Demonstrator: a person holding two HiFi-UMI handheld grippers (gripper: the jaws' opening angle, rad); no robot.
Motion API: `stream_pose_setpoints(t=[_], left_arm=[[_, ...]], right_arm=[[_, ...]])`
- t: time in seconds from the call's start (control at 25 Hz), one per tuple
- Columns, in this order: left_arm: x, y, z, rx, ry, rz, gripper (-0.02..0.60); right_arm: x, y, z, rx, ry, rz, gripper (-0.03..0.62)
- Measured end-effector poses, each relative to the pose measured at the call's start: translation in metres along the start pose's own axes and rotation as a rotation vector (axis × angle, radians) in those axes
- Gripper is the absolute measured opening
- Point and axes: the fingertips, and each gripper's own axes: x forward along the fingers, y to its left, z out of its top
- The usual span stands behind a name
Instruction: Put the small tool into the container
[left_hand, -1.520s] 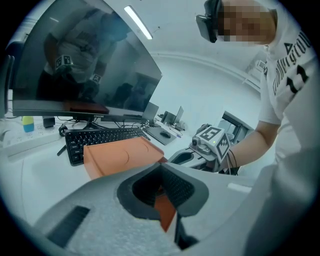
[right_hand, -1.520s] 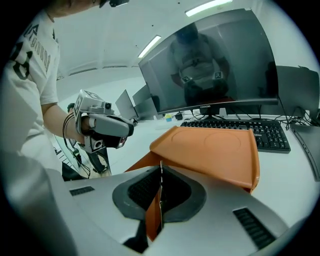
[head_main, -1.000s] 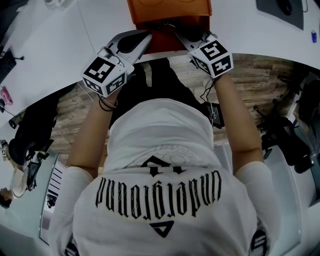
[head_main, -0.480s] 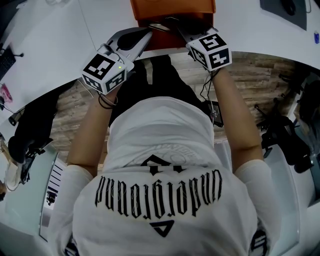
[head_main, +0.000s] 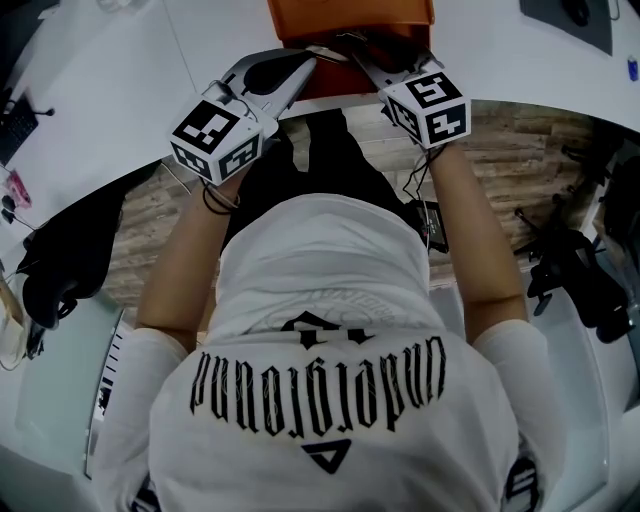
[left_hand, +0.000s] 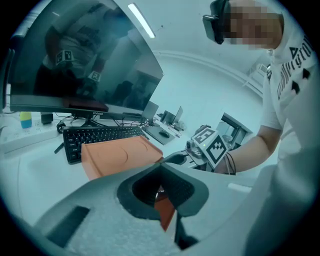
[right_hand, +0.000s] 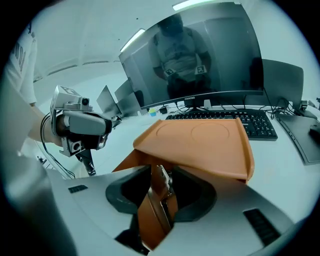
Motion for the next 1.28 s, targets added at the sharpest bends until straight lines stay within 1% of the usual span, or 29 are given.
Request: stream_pose_setpoints(t=[0.12, 0.24, 0.4, 0.48, 0.64, 0.72, 0.96, 1.04, 1.16, 1.28], left_arm=[[-0.003, -0.005, 0.002, 0.027, 0.0, -0.024, 0.014], [-0.013, -0.011, 0.009, 0.052, -0.001, -0.04, 0.014], [-0.029, -0.03, 0.029, 0.125, -0.02, -0.077, 0.014], [-0.04, -0.038, 0.039, 0.148, -0.033, -0.097, 0.014], [-0.071, -0.055, 0.056, 0.187, -0.064, -0.132, 0.014], [-0.087, -0.06, 0.066, 0.216, -0.082, -0.151, 0.012], [-0.13, -0.073, 0.086, 0.289, -0.132, -0.193, 0.014], [-0.144, -0.077, 0.09, 0.3, -0.146, -0.197, 0.014], [-0.171, -0.09, 0.095, 0.31, -0.162, -0.199, 0.014], [-0.194, -0.098, 0.113, 0.354, -0.208, -0.206, 0.014]], right_arm=[[-0.013, 0.001, 0.006, 0.015, -0.034, -0.041, 0.117], [-0.03, 0.008, 0.021, 0.022, -0.085, -0.076, 0.117], [-0.06, 0.019, 0.044, 0.024, -0.169, -0.13, 0.113], [-0.074, 0.028, 0.056, 0.024, -0.213, -0.163, 0.095], [-0.103, 0.058, 0.082, 0.007, -0.305, -0.225, 0.042], [-0.116, 0.074, 0.094, -0.008, -0.346, -0.256, 0.029], [-0.154, 0.129, 0.127, -0.045, -0.444, -0.319, 0.018], [-0.167, 0.148, 0.139, -0.059, -0.479, -0.334, 0.017], [-0.185, 0.178, 0.149, -0.076, -0.509, -0.347, 0.017], [-0.199, 0.197, 0.161, -0.118, -0.535, -0.378, 0.015]])
